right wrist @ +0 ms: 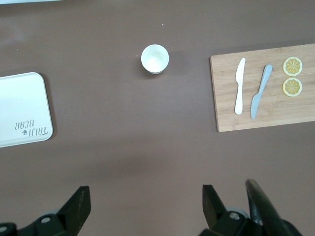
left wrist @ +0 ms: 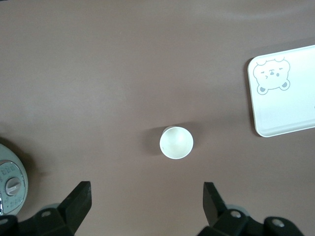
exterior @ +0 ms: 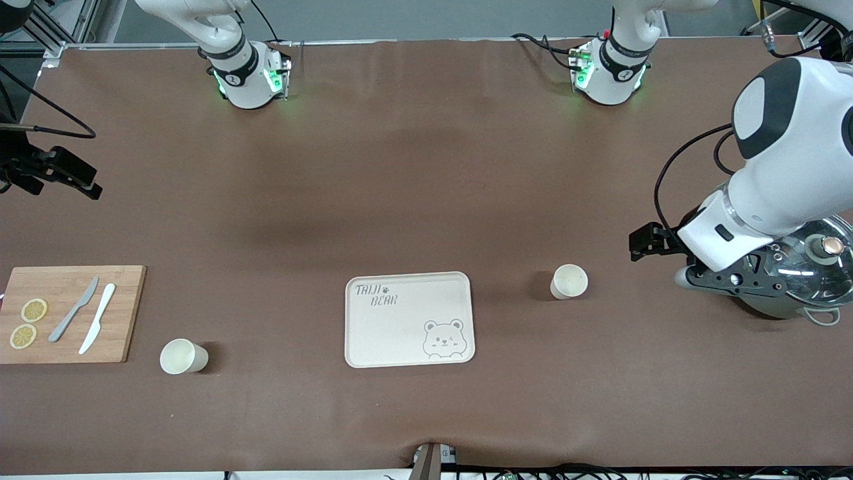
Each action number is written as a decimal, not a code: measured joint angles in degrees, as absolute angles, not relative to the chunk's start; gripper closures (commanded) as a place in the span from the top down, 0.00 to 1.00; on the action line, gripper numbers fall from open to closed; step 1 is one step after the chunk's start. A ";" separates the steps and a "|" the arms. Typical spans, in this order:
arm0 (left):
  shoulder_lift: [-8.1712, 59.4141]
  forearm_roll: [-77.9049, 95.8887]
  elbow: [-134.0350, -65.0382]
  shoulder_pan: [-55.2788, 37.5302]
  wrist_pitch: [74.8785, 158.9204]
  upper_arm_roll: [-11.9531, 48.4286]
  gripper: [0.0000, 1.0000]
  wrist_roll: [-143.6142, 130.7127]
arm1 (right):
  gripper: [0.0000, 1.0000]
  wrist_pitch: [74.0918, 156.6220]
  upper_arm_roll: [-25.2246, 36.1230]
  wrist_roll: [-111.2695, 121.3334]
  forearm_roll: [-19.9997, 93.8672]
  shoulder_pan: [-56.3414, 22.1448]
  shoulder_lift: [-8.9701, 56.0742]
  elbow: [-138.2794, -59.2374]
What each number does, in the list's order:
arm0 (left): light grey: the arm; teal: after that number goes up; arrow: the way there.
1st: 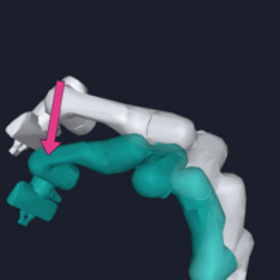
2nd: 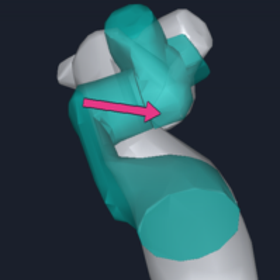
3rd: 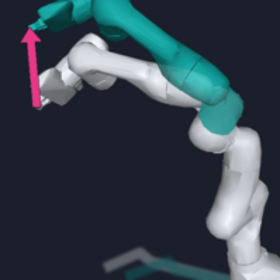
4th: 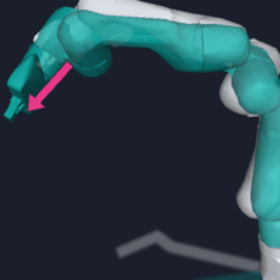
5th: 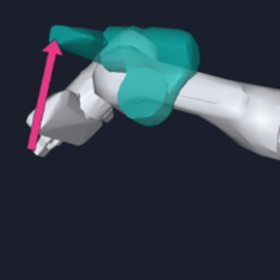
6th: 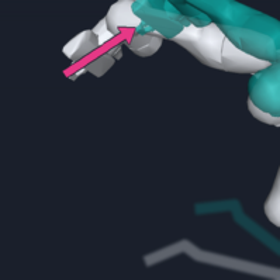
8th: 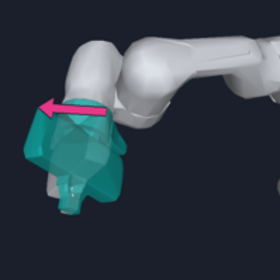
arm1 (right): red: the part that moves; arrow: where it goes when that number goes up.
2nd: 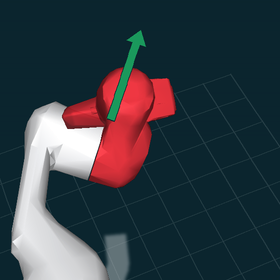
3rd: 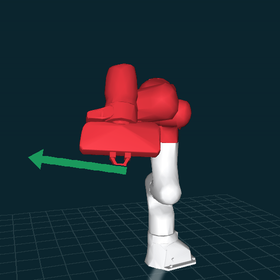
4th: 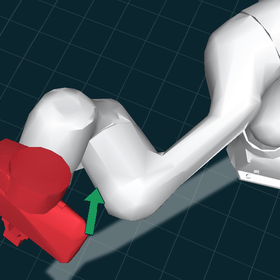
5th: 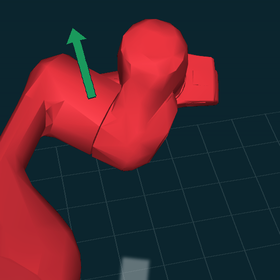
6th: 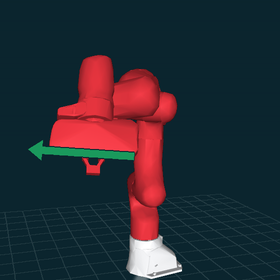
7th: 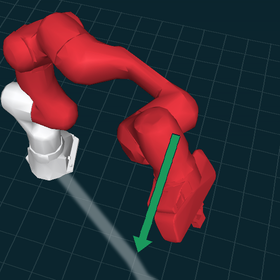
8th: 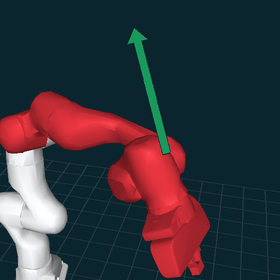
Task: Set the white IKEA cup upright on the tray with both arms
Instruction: 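Reach the left gripper to one white cup while the right gripper reaches the other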
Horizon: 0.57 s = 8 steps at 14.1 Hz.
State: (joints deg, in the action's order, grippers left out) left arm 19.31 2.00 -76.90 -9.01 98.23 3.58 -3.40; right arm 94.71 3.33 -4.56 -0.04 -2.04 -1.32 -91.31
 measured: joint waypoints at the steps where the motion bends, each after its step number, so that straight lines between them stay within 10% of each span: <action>1: 19.32 2.00 -76.90 -9.18 98.23 3.62 1.00 -3.40 | 1.00 94.71 3.33 -4.56 -0.04 -2.04 -1.32 -91.31; 8: 23.05 -0.91 -85.33 -11.38 105.73 4.55 1.00 -3.38 | 1.00 94.71 3.33 -4.56 -0.04 -2.04 -1.32 -91.32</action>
